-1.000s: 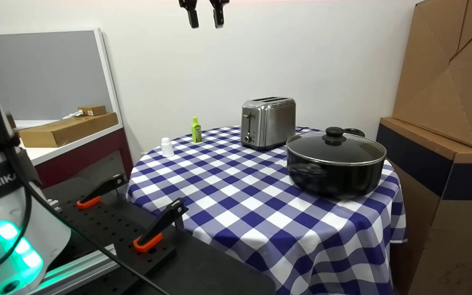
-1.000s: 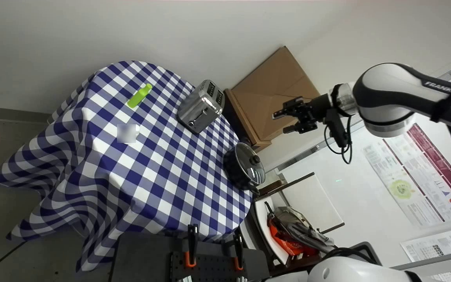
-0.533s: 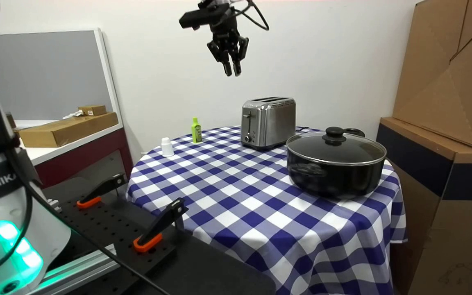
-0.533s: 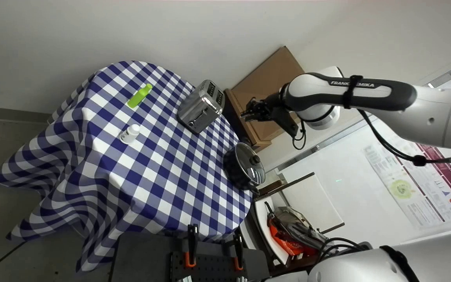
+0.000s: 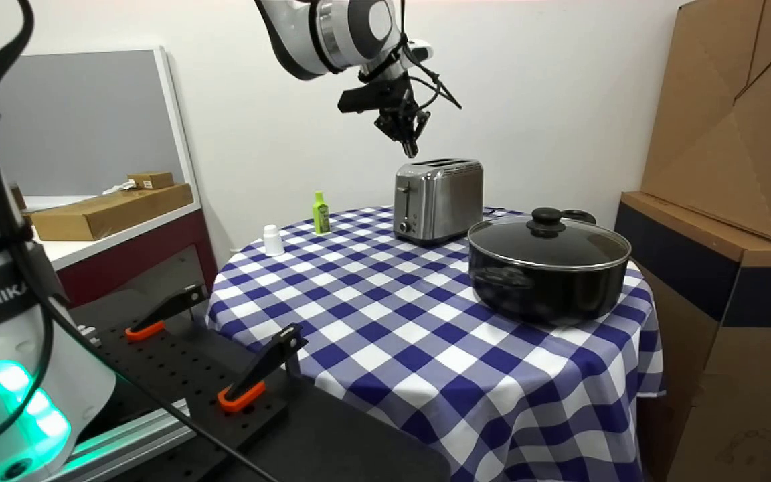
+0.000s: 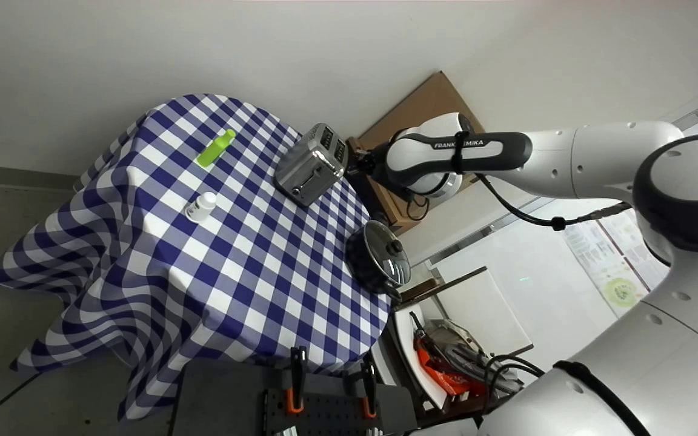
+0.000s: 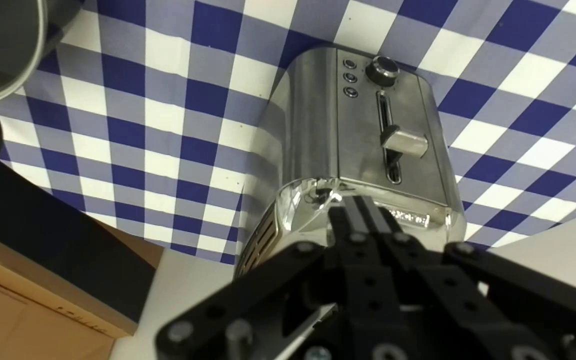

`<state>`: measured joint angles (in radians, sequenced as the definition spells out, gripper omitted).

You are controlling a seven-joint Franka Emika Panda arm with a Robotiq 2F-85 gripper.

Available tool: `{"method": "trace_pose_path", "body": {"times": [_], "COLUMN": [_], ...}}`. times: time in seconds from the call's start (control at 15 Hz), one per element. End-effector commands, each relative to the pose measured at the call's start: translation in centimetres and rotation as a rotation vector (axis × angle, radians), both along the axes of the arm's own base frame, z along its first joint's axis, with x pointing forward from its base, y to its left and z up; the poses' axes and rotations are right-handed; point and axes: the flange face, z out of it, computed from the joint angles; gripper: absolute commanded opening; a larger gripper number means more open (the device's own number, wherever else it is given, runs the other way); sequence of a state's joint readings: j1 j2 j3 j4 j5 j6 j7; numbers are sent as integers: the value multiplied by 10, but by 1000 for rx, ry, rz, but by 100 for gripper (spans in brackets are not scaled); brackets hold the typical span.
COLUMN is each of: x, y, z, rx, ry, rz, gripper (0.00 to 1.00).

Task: Push down the switch of the toaster

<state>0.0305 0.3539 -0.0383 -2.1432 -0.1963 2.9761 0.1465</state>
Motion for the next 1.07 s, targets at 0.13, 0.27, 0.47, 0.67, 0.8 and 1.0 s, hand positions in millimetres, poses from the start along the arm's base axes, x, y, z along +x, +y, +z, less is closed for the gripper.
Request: {"method": "trace_pose_path", "body": {"times": [0.13, 0.27, 0.47, 0.67, 0.8, 1.0], "x": [36, 41, 49, 53, 54, 53], "y": [22, 33, 40, 35, 31, 33], "z": [-22, -24, -30, -43, -54, -62], "rx": [23, 28, 16, 2, -9, -9], "ry": [-15, -18, -17, -3, 10, 26], "rz": [-33, -27, -34, -57, -63, -53], "gripper": [0, 0, 0, 0, 0, 0]}}
